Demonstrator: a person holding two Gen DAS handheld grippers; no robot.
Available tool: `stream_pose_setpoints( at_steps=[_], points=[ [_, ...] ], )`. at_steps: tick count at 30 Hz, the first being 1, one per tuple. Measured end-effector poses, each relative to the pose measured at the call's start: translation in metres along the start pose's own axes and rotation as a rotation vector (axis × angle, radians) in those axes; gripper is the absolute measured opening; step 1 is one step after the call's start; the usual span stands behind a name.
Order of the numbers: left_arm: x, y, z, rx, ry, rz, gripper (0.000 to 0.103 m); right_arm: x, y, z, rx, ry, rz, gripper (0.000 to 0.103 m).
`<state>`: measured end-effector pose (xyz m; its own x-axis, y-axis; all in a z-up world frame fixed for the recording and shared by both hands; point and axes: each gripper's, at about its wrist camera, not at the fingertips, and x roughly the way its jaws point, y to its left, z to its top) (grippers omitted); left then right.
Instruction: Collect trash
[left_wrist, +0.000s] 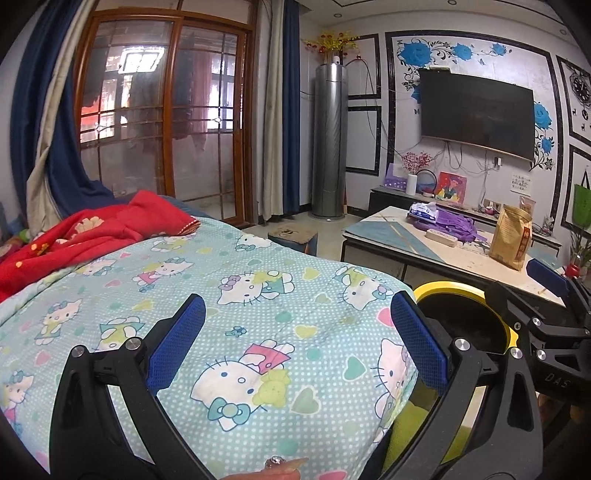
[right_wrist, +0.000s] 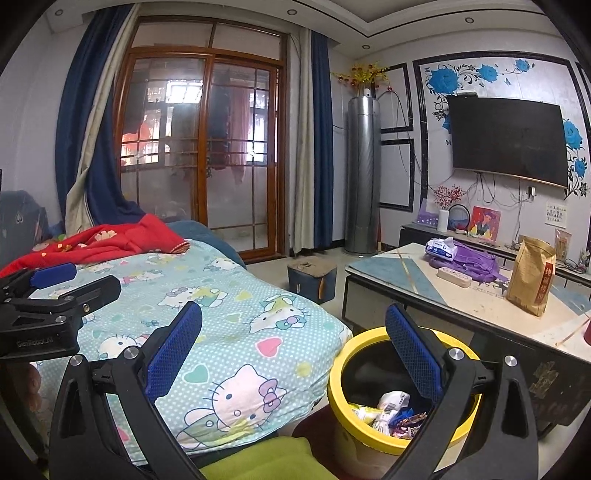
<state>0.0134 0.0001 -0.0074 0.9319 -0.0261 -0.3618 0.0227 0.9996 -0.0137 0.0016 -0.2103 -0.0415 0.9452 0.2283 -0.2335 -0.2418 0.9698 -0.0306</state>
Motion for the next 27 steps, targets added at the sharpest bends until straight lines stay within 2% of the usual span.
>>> stream_pose_setpoints(
  at_steps=[27],
  points=[
    [-0.0034,-0.0013,-0.0011,-0.005,-0.006,-0.001,0.092,0.0046,0.0001,-0.0026,0.003,0.018,-0.004,0.097]
  ],
)
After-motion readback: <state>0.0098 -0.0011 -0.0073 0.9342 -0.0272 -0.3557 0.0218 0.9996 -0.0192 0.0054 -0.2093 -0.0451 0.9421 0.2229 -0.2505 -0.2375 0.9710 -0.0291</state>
